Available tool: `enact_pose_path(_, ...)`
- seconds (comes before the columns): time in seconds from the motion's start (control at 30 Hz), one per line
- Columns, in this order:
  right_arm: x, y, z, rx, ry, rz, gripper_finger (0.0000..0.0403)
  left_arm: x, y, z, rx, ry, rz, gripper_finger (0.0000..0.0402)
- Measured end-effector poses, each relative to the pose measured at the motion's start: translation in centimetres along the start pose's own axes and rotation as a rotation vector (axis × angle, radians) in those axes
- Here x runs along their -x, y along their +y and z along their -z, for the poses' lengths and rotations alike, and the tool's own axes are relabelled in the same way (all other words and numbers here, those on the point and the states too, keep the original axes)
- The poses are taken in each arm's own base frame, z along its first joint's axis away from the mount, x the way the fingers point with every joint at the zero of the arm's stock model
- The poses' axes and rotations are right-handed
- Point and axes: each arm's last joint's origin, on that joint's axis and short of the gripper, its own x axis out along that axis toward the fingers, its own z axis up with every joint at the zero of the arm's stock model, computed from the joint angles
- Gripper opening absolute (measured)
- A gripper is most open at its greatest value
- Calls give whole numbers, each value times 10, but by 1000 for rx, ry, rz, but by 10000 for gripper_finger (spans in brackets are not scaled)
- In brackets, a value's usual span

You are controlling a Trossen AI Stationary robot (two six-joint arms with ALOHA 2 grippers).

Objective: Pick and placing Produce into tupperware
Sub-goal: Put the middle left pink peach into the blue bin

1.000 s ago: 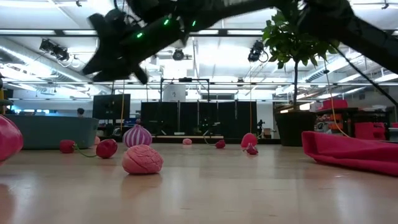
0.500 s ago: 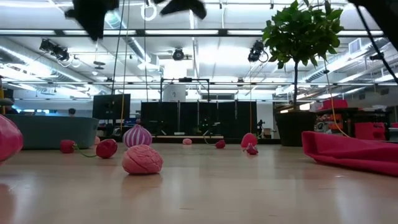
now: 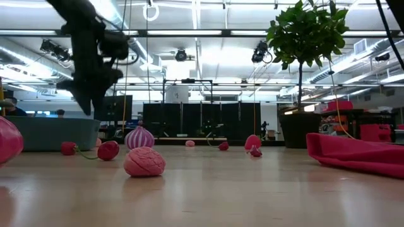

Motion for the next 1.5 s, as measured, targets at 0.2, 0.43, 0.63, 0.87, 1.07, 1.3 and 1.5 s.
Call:
enact_pose_path(0.2, -14, 1, 8, -2, 59, 15, 155, -25, 9, 4, 31, -56, 9, 176)
enact_pose_path(0.43, -28, 1, 17, -10, 113, 28, 154, -35, 13, 2, 78, -181, -50, 177)
enact_pose_path(0.63, -30, 0, 21, -27, 147, 38, 153, -37, 14, 2, 84, -196, -85, 180)
enact_pose_path(0.87, -30, 0, 21, -27, 149, 38, 153, -39, 14, 2, 113, -188, -86, 181)
enact_pose_path(1.07, -29, 0, 21, -27, 149, 38, 153, -49, 13, 1, 108, -143, -107, 181)
enact_pose_path(1.3, -29, 0, 21, -27, 149, 38, 153, -61, 12, -2, 105, -105, -127, 178)
enact_pose_path(1.5, -30, 0, 21, -27, 149, 38, 153, -70, 10, -6, 105, -109, -125, 164)
